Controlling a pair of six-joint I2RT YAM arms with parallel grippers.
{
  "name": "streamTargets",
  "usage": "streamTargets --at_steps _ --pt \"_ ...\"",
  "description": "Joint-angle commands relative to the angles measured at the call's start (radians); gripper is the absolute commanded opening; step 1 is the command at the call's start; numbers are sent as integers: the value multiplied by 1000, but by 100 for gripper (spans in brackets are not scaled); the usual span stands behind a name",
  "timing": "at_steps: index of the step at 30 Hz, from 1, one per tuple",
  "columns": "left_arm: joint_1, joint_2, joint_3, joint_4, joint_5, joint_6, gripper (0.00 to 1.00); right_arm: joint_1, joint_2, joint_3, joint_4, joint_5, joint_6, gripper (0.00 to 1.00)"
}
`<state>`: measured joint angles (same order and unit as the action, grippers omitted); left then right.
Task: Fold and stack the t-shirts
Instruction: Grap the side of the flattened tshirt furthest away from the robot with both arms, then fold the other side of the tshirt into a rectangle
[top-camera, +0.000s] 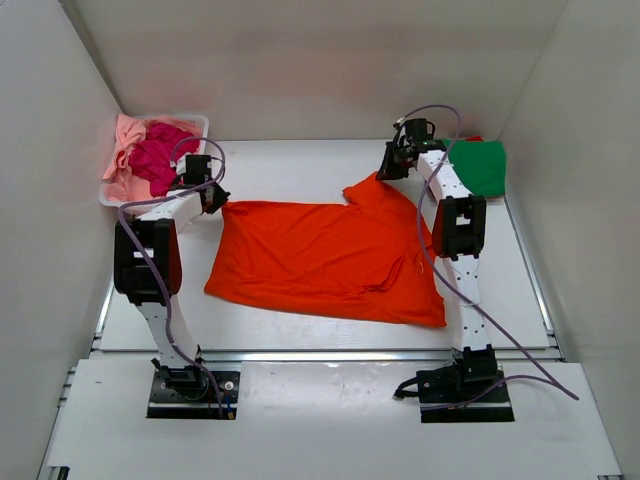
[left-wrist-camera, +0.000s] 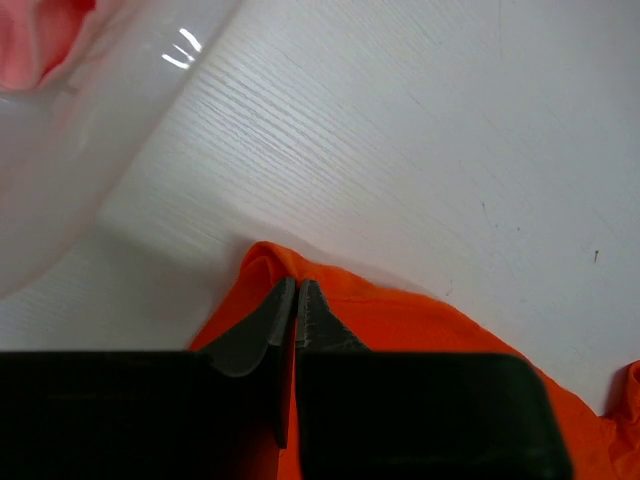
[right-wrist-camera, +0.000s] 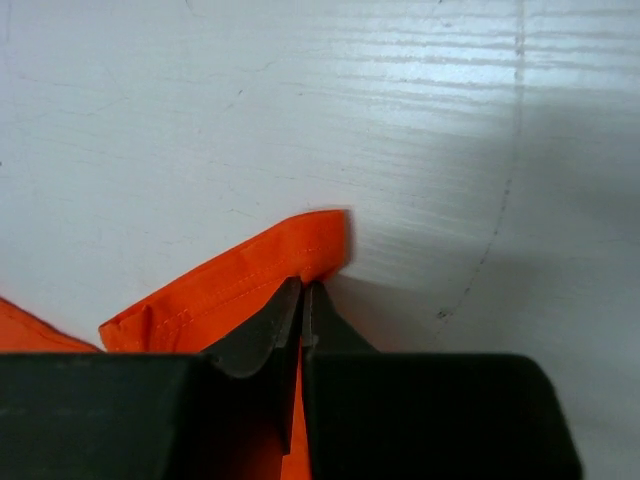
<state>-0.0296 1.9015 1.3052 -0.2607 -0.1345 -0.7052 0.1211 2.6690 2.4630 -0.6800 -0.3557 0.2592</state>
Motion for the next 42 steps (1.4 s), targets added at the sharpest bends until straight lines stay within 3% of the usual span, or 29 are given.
streamTargets --at_steps 1,5,17,28,42 --pt "23 -84 -17 34 29 19 0 -32 -50 -2 57 -78 -55 0" --pt "27 -90 -1 47 52 20 0 -46 -116 -33 23 -104 -104 0" --pt "70 -167 -104 93 107 10 0 -72 -434 -331 46 -124 -161 0" --pt "68 -232 -222 94 134 12 0 -31 -819 -951 200 -189 -136 0" --pt "71 -406 -368 61 98 23 0 -9 -1172 -1294 201 -195 -106 0"
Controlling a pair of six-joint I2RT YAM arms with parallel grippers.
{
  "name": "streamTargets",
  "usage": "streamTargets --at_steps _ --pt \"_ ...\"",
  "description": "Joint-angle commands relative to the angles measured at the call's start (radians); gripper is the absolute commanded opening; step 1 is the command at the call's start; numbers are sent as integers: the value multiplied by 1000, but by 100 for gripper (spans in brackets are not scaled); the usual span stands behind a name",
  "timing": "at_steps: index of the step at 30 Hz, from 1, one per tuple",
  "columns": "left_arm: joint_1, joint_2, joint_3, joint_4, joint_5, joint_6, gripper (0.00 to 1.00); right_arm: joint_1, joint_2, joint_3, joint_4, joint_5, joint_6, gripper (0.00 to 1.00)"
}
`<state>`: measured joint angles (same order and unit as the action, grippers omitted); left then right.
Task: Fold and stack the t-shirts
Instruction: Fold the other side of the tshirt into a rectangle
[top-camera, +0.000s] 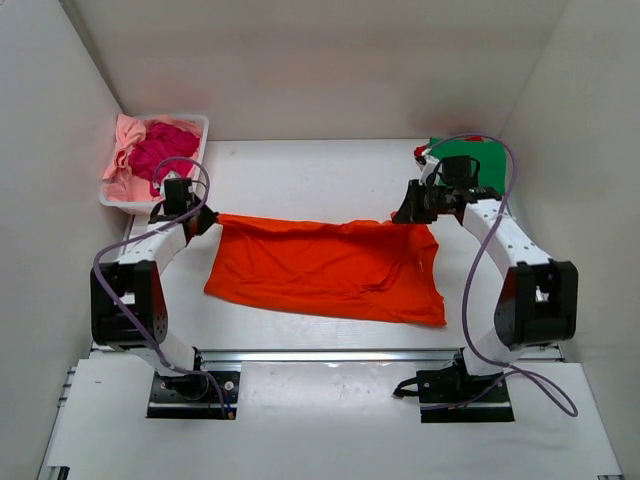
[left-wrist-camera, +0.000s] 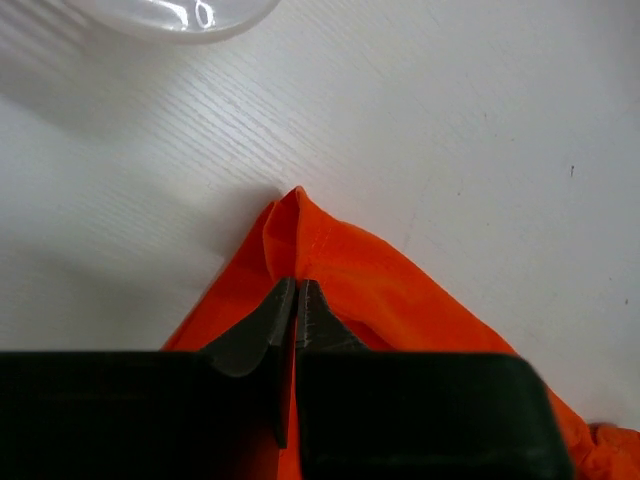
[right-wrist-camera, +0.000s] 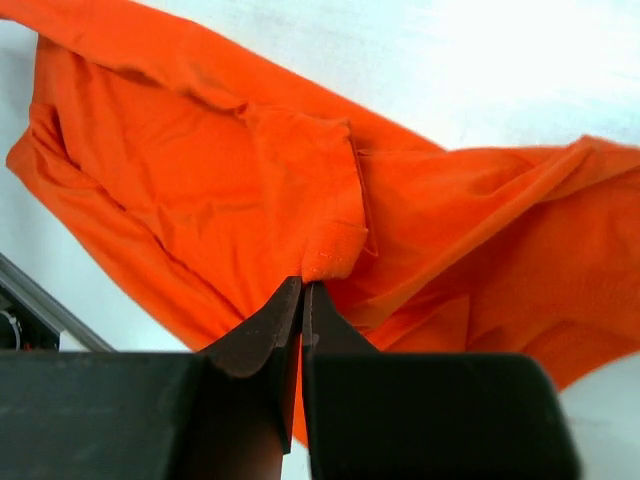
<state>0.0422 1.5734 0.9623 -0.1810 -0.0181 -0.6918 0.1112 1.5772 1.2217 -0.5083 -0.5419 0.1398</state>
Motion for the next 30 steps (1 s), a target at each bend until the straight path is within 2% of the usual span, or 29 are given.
streamTargets --at_steps 1,13,14,18,23,30 --pt "1 -99 -42 -26 -29 5 0 -1 -107 -62 31 -4 14 0" --pt "-28 -294 -235 -115 -147 23 0 15 -391 -353 40 -6 66 0" --pt "-65 -303 -244 -127 -158 23 0 13 -404 -373 39 -7 69 0" --pt "-93 -363 -289 -156 -201 34 0 10 -457 -421 24 -1 69 0" --pt "-93 -394 -307 -187 -261 41 0 2 -523 -482 30 -12 81 0" --pt "-65 -378 -274 -182 -273 47 0 1 -554 -522 43 -3 86 0"
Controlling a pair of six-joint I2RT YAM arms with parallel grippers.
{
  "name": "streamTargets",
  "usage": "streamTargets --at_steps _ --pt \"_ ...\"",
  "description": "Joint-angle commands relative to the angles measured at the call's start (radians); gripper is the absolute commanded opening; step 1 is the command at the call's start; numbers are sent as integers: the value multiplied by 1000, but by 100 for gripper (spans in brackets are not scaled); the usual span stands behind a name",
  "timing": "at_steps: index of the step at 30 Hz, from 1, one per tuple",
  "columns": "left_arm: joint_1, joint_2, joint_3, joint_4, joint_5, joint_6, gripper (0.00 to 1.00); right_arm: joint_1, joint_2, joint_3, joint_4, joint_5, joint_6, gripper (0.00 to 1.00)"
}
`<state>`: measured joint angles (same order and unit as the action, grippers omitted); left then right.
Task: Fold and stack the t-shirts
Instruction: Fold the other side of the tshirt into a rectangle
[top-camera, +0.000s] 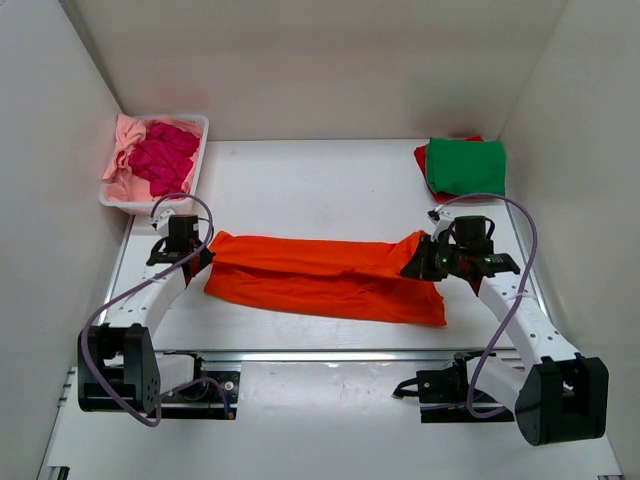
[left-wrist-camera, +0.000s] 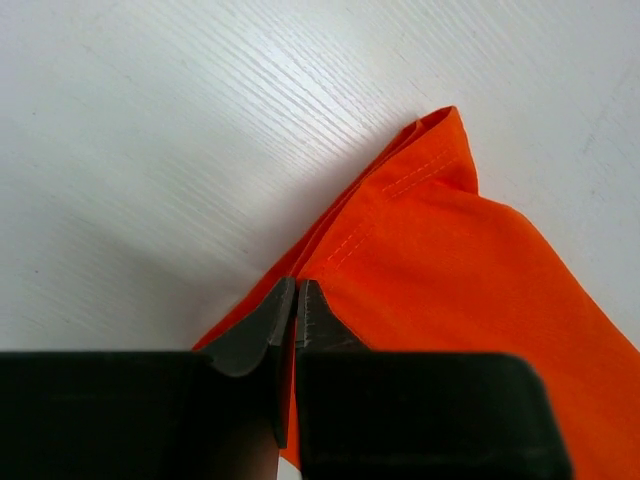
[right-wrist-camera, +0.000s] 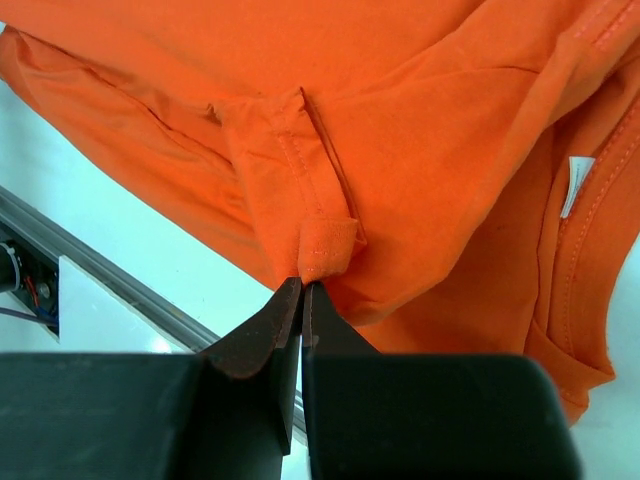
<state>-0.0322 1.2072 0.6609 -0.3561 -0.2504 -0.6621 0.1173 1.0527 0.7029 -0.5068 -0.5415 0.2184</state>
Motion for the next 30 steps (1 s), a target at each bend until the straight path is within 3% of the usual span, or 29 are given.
streamTargets --at_steps 1,14,25,30 --pt "0 -9 42 -12 -46 22 0 -7 -26 0 37 -11 7 0" --pt "-58 -69 -29 -63 -69 35 0 -54 -56 -39 7 -12 -24 0" --pt "-57 -75 -66 -87 -70 -5 0 38 -125 -194 1 11 56 0" --pt "-57 -61 -30 -99 -85 -16 28 77 -117 -218 -32 0 53 3"
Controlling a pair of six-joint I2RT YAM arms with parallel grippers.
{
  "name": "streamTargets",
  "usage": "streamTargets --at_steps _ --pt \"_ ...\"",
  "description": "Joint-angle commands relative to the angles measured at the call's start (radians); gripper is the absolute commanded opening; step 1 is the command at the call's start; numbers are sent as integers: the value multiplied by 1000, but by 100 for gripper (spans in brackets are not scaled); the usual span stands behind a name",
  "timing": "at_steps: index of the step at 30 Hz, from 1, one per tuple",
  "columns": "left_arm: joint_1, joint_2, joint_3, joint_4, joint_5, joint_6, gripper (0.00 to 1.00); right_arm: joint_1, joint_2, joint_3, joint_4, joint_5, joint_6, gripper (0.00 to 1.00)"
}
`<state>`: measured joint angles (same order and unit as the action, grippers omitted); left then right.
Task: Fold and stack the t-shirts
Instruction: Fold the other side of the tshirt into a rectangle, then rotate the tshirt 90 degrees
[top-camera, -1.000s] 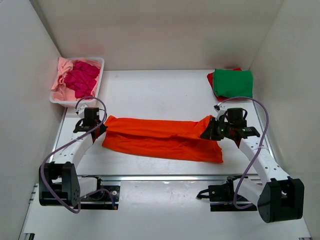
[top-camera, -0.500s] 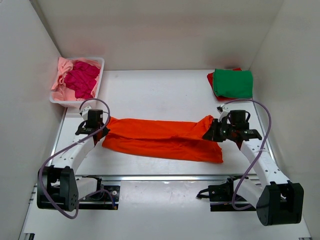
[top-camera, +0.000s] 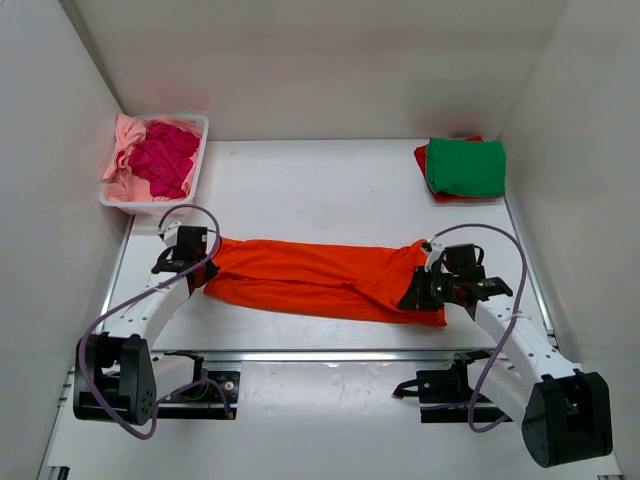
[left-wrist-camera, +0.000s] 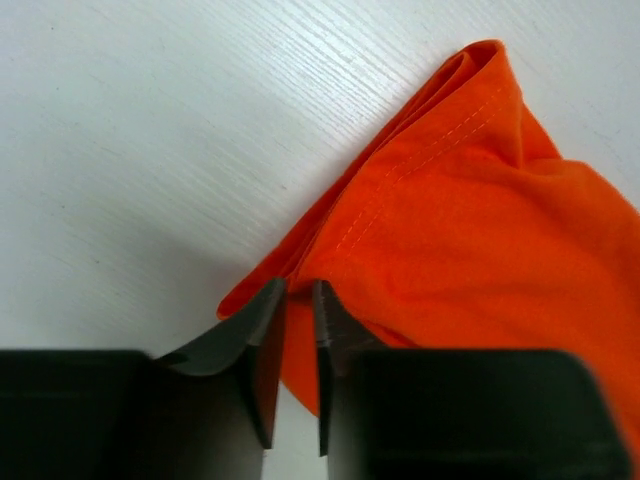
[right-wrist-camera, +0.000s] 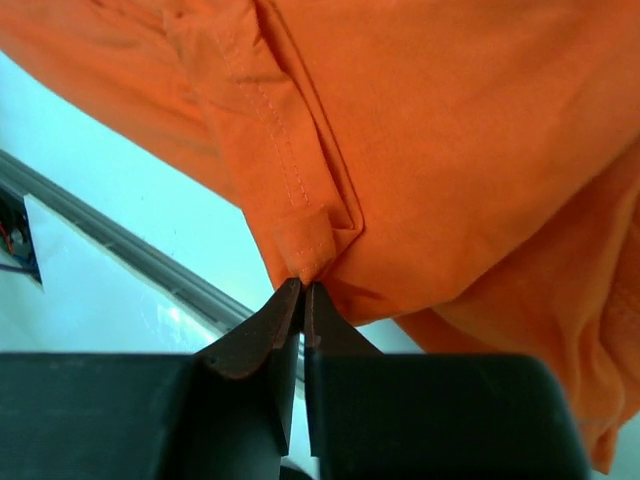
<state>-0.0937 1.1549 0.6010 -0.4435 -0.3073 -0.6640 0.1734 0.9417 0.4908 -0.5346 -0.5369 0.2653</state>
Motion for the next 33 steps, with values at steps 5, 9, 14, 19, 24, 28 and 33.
streamTargets --at_steps 5,9,14,19,24,28,33 --pt "19 40 163 -6 -1 -11 42 6 -4 74 -57 -37 2 15" --pt "17 97 244 2 33 -14 44 35 23 120 -61 -57 22 39" --pt "-12 176 318 40 126 61 43 -4 52 204 -73 61 61 33" --pt "-102 226 254 81 247 78 41 30 186 253 -84 173 61 38" --pt "-195 278 201 54 272 70 41 25 293 238 -57 241 121 42" --pt "-218 319 181 -7 218 75 40 8 467 302 -44 317 123 43" --pt "-256 408 204 -162 232 87 37 15 791 595 -34 354 83 46"
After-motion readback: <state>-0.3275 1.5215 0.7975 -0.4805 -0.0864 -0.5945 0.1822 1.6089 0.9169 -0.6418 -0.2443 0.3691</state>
